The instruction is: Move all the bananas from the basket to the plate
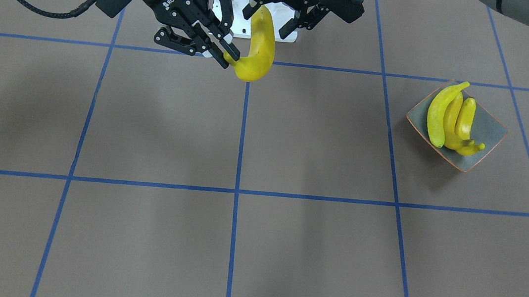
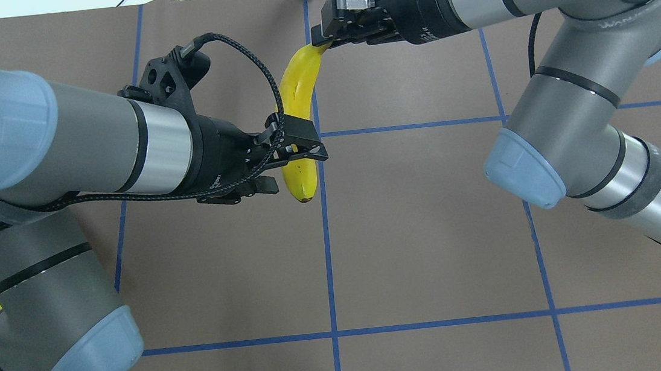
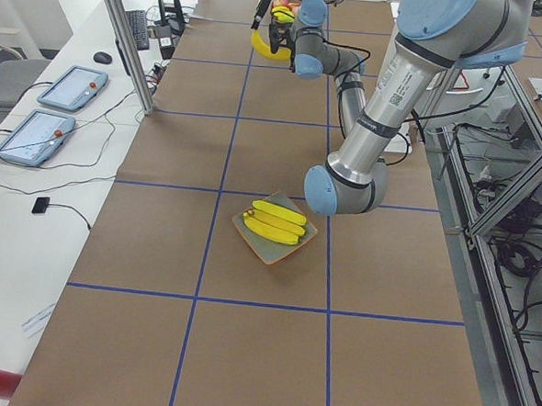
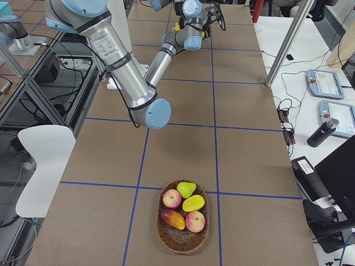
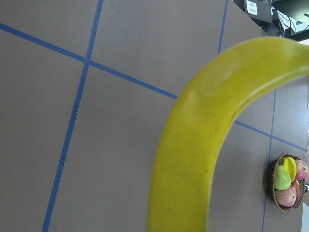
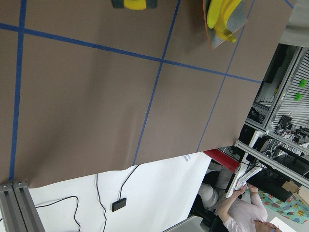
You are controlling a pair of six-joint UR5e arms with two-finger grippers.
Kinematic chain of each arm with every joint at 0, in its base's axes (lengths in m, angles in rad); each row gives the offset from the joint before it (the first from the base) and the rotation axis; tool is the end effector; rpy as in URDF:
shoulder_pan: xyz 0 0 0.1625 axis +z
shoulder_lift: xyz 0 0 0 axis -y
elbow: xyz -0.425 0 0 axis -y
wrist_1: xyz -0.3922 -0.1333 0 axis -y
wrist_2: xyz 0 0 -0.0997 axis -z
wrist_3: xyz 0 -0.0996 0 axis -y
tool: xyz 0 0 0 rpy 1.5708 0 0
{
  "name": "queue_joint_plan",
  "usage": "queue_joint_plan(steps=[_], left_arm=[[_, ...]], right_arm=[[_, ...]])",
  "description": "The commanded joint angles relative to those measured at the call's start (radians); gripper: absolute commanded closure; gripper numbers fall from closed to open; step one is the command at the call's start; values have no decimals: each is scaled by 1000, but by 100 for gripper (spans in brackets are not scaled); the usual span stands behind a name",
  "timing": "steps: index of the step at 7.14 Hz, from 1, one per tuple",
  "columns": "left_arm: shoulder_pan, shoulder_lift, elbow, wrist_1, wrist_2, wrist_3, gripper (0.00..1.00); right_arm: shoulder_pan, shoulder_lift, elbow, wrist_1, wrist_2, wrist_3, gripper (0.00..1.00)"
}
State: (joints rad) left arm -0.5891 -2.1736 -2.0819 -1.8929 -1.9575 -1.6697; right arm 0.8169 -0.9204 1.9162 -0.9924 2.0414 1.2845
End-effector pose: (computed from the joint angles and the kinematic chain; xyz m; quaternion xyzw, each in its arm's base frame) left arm 0.3781 -0.3678 0.0742 0.0163 0.6614 -0.1303 0.7384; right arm -0.3184 -0.4679 0.0716 0.2208 -0.6729 0.0206 0.7057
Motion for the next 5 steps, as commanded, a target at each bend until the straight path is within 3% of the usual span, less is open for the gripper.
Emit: queue_joint_plan(steps=[1, 2, 4, 5], left_arm=[[0, 0, 0, 0, 0, -7, 25], [0, 0, -1, -2, 0, -8, 42], [0, 0, 0, 0, 0, -4, 100], [0, 2, 2, 0, 0, 1, 100]], right_arm=[[-5, 0, 1, 3, 0, 6, 100], [-8, -1, 1, 9, 0, 6, 100], [-10, -6, 0, 43, 0, 6, 100], [-10, -6, 0, 44, 0, 4, 100]])
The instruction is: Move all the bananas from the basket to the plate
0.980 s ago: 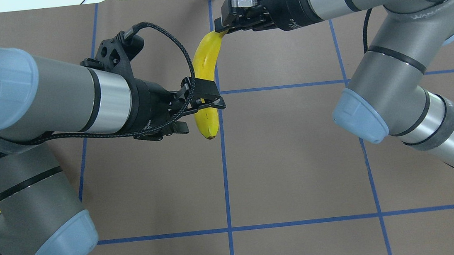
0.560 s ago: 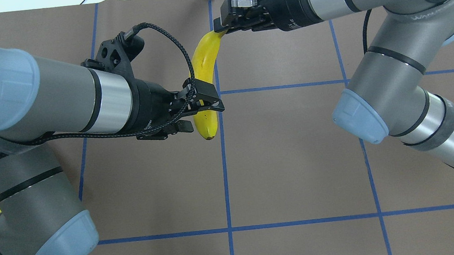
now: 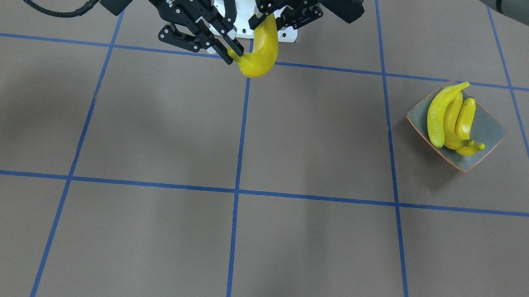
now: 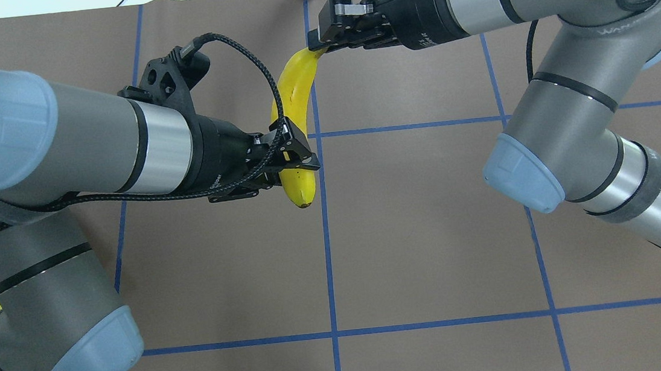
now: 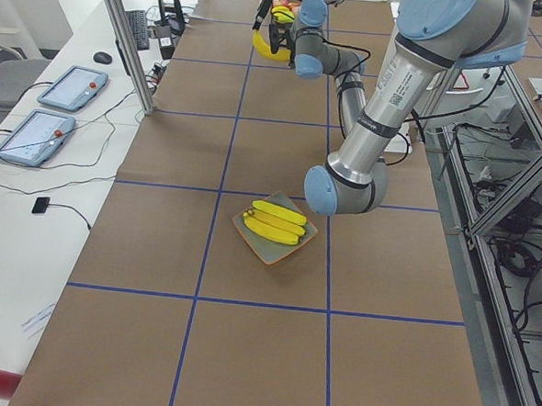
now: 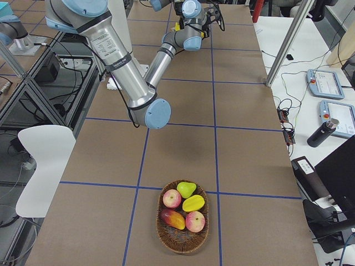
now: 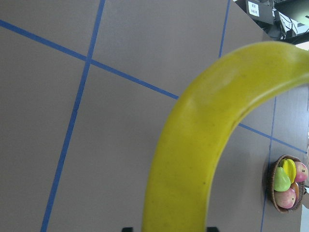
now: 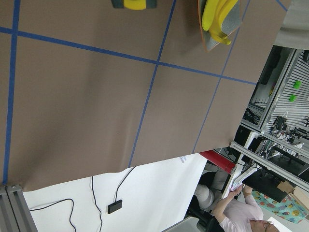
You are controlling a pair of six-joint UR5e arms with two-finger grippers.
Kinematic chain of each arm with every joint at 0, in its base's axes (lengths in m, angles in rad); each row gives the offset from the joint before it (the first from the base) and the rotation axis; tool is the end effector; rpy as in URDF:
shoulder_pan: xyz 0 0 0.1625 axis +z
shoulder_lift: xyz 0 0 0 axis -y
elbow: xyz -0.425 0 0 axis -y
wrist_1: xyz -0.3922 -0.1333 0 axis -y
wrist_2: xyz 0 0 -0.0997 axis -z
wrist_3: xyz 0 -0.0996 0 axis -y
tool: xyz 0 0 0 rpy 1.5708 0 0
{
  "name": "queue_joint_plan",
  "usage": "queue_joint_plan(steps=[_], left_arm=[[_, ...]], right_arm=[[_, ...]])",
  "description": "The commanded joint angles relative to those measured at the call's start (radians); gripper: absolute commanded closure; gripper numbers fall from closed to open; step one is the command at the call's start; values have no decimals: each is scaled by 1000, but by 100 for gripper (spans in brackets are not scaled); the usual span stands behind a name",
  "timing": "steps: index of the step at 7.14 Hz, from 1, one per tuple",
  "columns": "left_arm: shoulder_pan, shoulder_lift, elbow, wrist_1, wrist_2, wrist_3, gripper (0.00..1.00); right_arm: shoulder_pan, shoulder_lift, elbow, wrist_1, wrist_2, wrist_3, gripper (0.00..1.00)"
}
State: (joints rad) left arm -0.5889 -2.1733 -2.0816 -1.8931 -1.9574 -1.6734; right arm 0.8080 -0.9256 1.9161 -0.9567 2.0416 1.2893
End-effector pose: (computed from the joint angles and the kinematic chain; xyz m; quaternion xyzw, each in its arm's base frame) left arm 0.3783 -0.3679 0.0744 0.0150 0.6613 -0.1317 0.7383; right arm -0.3204 -0.4628 0.0714 0.2236 -0.6819 0.0140 0.6962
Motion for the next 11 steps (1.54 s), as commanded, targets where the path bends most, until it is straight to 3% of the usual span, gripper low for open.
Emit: queue_joint_plan(steps=[1, 2, 3, 6, 8, 11], left_arm=[[0, 1, 0, 0, 0, 7, 100], [0, 1, 0, 0, 0, 7, 100], [0, 1, 0, 0, 0, 7, 100], [0, 12, -5, 0, 0, 9, 100], [-6, 53, -15, 12, -1, 12, 100], [-20, 260, -116, 15, -3, 61, 100]], right_arm=[[0, -1, 0, 10, 0, -2, 100], [0, -2, -2, 27, -6, -4, 30], [-1, -9, -2, 65, -26, 5, 0], [11, -10, -2, 56, -23, -5, 0], [62, -53, -9, -28, -18, -19, 0], [169, -102, -87, -161, -11, -220, 0]])
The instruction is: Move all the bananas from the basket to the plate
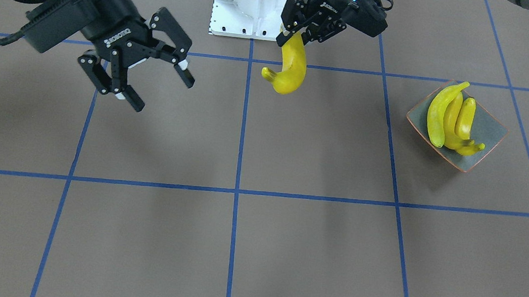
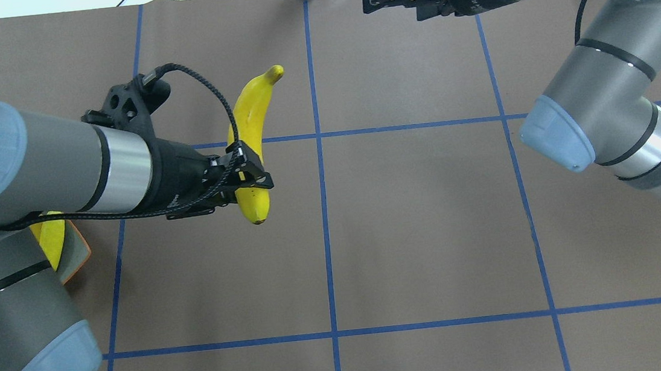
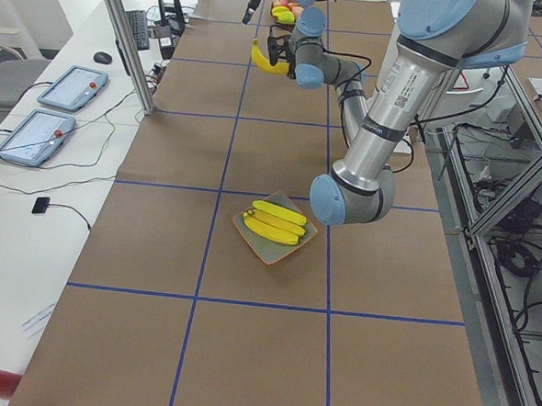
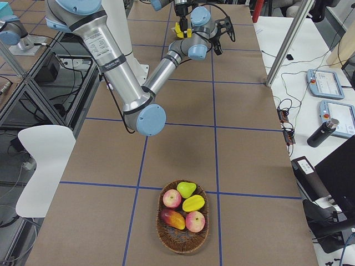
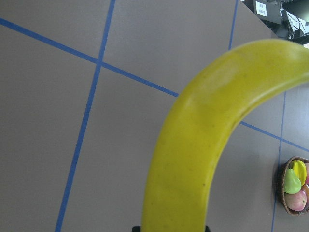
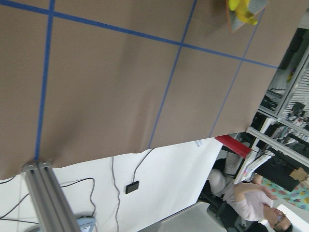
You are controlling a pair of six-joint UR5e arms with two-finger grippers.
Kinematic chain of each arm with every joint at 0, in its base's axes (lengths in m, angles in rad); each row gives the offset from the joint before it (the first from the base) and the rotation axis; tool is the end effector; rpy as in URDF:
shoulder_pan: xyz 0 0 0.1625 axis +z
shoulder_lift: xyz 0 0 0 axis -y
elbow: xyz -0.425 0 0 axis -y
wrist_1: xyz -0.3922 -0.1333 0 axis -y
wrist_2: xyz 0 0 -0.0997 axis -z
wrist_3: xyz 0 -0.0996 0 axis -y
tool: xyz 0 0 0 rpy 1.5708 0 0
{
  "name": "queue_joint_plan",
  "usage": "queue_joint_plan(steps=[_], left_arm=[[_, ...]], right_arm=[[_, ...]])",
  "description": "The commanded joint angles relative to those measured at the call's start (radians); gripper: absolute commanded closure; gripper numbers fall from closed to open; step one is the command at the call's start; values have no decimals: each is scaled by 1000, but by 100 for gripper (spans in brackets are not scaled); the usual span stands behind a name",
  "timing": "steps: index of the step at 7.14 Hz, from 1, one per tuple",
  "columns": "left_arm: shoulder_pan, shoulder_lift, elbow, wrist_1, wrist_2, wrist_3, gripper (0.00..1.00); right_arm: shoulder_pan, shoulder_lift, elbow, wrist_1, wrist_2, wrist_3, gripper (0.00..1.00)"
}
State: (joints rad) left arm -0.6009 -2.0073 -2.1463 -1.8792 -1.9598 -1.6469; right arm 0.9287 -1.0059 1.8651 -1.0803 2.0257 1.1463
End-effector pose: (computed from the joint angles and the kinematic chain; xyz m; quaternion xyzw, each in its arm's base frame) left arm 0.3597 -0.3624 0.1413 0.0086 0.6207 -0.1455 0.7704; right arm -0.2833 -0.5284 0.1468 0.2438 -0.5848 0.0533 0.7718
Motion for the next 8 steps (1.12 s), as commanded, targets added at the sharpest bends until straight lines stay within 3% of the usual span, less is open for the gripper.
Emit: queue_joint_plan(steps=[1, 4, 8], left_arm=[[-10, 189, -96, 3, -1, 100, 100], [-103, 430, -135, 2, -1, 515, 100], [-206, 687, -126, -12, -10, 1248, 100]], right_arm=[[86, -31, -81, -39, 36, -156, 0], [215, -117, -139, -38, 163, -356, 0], [332, -186, -201, -43, 241, -581, 0]])
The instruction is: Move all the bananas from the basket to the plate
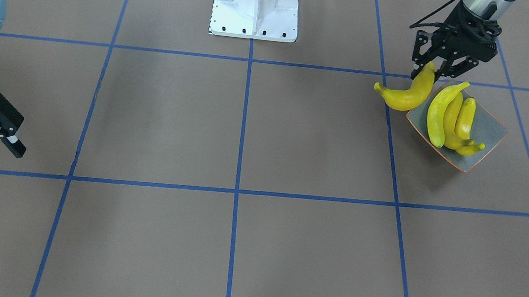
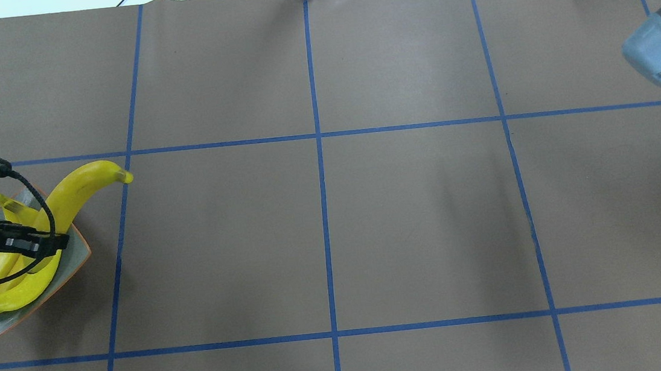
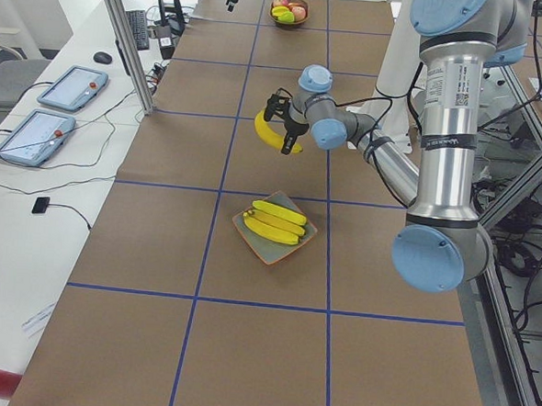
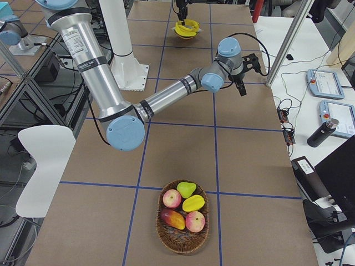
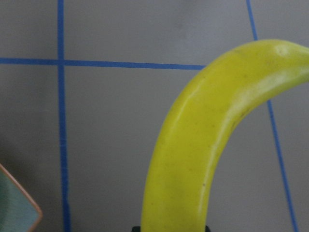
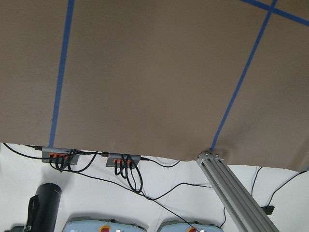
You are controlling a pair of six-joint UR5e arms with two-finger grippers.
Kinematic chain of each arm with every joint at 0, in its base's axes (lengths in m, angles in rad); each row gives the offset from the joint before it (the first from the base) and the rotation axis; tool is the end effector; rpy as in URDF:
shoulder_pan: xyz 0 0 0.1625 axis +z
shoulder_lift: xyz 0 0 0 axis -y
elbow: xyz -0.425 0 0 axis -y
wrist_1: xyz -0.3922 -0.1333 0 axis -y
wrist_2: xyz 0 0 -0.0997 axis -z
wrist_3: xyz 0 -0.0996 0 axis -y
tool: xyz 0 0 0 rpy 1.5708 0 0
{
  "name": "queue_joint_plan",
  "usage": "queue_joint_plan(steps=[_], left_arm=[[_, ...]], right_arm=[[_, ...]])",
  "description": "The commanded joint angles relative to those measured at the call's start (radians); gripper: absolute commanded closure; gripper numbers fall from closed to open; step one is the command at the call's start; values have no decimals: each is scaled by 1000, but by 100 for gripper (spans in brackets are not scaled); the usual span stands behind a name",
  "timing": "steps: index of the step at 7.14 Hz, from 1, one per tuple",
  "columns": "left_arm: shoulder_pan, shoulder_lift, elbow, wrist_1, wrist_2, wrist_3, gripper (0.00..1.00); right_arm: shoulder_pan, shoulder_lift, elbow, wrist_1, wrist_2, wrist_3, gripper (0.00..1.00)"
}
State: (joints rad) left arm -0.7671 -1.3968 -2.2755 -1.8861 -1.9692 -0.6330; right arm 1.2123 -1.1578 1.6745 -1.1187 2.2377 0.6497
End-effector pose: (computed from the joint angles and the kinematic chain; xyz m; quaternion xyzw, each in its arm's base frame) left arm 0.2219 -0.3454 0.3688 0.1842 0.4007 0.1571 0.8836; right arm -0.1548 -0.6175 0.3202 0.2454 -0.4662 -0.0295 0.8495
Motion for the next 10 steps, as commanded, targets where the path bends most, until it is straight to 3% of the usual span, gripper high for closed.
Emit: queue_joint_plan(steps=[1, 2, 4, 6, 7, 8, 9, 10], left_arm=[[-73, 120, 17, -19, -2, 412, 100], [-96, 130, 60, -22, 0, 547, 100], [-98, 119, 182, -100, 1, 642, 100], [-98, 113, 307, -212, 4, 679, 100], [-98, 113, 318, -218, 3, 688, 100], [-98, 113, 318, -217, 0, 690, 75], [-97, 111, 324, -218, 1, 690, 22], [-97, 107, 329, -218, 1, 688, 1]], right_arm=[[103, -72, -33, -6, 66, -185, 0], [166, -104, -65, -10, 120, -294, 0], [233, -178, -85, -19, 142, -451, 0], [239, -194, -85, -19, 142, -463, 0], [239, -194, -87, -19, 140, -463, 0], [239, -191, -91, -19, 140, -463, 0], [239, -188, -93, -19, 138, -463, 0], [239, -188, -91, -19, 138, -461, 0]])
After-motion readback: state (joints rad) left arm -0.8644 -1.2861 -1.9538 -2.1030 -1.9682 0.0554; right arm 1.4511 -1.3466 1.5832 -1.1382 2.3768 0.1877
